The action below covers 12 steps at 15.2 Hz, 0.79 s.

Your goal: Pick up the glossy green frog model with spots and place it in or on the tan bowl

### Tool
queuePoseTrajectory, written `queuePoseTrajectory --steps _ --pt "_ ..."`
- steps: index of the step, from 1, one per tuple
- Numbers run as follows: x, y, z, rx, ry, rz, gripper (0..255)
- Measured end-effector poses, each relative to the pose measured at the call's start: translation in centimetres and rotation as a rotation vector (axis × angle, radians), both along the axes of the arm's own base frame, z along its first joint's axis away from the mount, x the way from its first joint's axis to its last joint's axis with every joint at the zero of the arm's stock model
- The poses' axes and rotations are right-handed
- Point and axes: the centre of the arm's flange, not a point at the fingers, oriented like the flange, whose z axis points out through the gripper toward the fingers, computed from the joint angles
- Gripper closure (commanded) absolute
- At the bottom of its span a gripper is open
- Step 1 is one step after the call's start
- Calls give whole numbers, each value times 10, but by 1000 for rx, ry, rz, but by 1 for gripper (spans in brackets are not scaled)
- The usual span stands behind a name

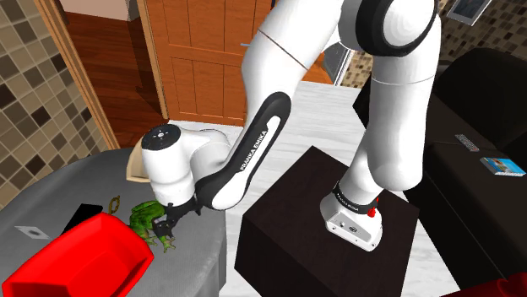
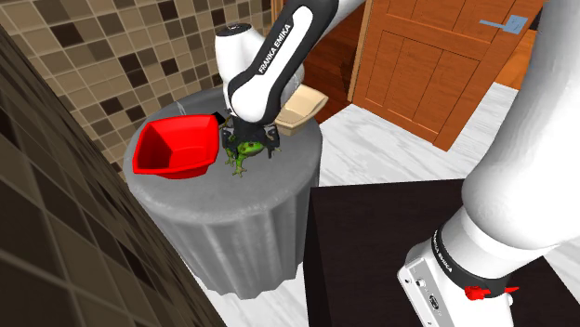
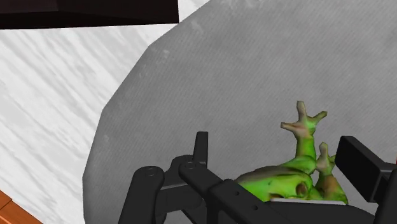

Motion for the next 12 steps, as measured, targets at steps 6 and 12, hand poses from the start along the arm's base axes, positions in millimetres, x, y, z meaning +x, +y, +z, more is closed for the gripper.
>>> queuePoseTrajectory --steps 6,12 --pt "11 45 -23 -71 -34 11 0" --pt "14 57 -19 -151 -62 83 0"
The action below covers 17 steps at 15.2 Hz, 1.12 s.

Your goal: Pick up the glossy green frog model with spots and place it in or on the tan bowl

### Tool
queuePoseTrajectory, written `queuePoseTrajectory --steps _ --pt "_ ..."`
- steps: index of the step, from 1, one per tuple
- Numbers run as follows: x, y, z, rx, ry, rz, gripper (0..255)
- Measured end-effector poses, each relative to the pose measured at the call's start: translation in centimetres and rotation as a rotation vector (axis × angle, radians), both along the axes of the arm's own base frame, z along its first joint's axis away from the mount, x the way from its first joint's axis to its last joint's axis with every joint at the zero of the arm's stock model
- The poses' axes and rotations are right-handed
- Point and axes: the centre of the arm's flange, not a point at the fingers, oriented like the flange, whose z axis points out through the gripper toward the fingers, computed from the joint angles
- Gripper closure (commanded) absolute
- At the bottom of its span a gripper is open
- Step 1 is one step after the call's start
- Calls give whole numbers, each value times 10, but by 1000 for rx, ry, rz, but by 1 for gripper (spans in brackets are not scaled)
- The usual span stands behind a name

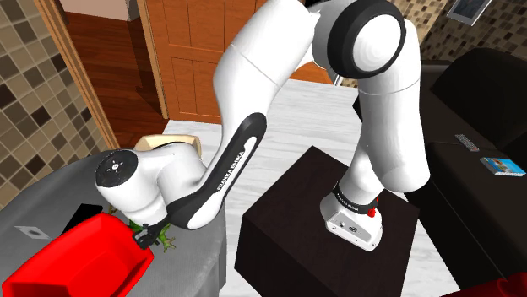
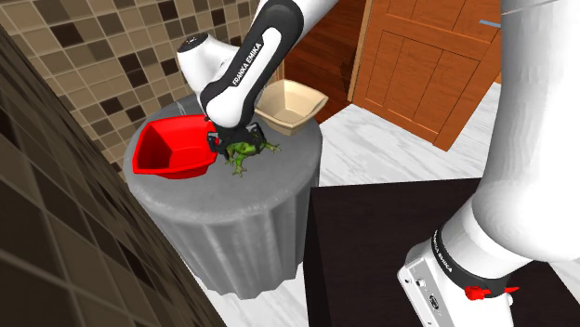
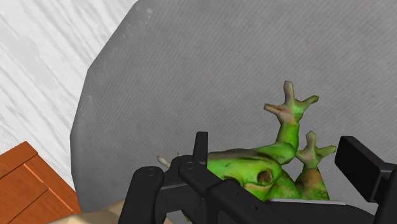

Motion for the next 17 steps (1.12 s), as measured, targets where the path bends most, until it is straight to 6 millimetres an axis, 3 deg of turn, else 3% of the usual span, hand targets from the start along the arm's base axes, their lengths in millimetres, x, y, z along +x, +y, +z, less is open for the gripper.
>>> queuePoseTrajectory --steps 7,8,10,12,14,17 --pt "-1 -4 -2 1 -13 20 0" --pt "3 -4 -3 6 -3 19 255" --pt "10 2 2 11 10 103 255" --pt "21 15 2 35 19 52 255" --pt "20 34 3 43 10 -12 255" --pt "24 36 3 19 28 -57 255"
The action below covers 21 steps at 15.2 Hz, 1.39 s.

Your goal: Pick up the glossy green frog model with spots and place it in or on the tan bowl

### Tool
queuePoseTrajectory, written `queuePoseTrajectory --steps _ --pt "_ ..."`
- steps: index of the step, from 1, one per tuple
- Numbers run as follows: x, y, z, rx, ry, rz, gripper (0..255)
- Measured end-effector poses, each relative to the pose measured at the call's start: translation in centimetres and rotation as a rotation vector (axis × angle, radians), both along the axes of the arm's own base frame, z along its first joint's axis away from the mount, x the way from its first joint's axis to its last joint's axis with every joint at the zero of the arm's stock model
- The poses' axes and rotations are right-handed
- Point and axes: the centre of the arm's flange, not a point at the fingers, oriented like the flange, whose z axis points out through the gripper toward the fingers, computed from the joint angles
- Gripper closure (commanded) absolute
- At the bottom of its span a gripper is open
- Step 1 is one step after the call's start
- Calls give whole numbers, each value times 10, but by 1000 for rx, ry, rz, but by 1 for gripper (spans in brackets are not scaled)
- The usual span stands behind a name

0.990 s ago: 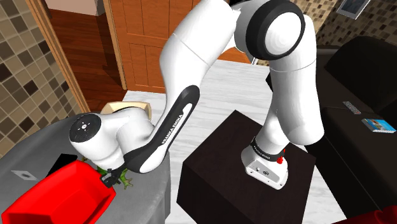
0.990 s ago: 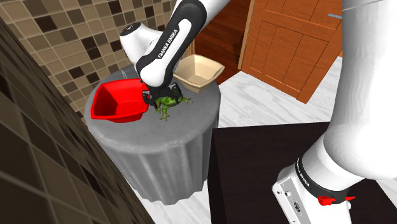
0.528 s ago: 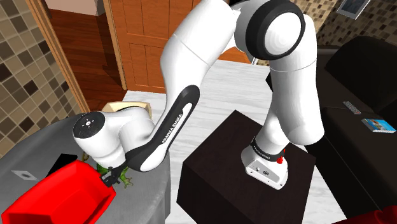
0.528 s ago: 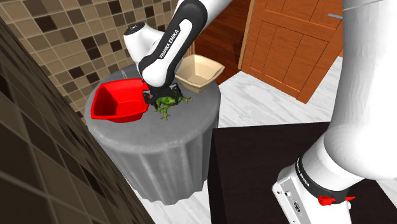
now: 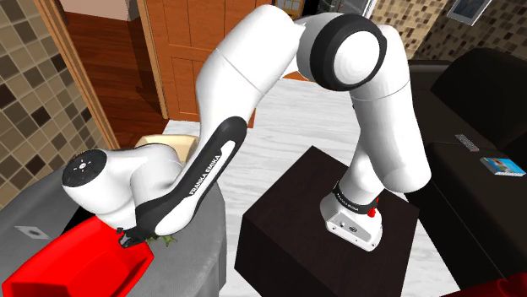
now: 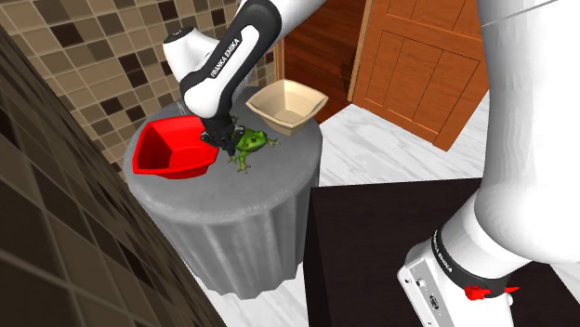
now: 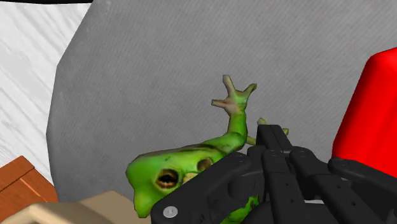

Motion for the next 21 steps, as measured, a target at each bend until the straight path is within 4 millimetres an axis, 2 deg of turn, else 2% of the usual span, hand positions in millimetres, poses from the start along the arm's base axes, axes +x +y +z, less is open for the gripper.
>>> queuePoseTrajectory --steps 1,3,6,8,20,21 --pt "0 0 0 -1 1 0 0" --pt "0 -8 0 7 1 13 0" --pt "-1 -44 -9 110 -16 83 0" --pt "0 -54 -13 104 -18 107 0" --pt "2 -51 -13 52 -42 192 0" --pt "1 -52 -14 53 -40 175 255"
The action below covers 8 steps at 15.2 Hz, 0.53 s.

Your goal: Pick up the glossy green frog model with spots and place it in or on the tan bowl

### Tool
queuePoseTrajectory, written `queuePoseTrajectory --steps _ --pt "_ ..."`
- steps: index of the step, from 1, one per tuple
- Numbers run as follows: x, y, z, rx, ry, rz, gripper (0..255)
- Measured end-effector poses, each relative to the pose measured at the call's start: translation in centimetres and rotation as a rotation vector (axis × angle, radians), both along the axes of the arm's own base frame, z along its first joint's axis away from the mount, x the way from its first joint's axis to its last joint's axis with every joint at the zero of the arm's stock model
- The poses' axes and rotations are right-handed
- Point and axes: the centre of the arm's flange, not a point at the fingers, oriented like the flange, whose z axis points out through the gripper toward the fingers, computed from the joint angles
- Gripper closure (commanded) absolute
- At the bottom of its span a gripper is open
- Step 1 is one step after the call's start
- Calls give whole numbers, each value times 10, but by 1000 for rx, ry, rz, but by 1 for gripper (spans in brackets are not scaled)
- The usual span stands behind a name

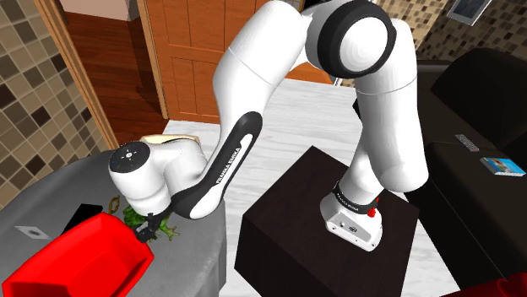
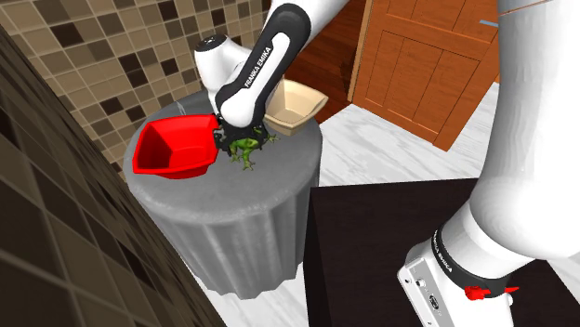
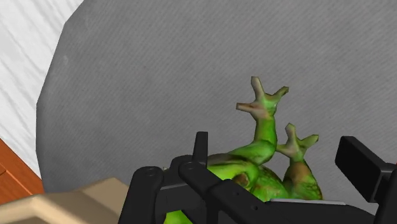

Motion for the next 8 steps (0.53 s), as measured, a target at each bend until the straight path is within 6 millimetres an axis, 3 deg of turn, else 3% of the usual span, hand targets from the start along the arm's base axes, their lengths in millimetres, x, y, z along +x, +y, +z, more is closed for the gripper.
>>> queuePoseTrajectory --steps 3,8 --pt "0 27 11 69 -25 6 255" --pt "-7 28 10 156 -54 -19 255"
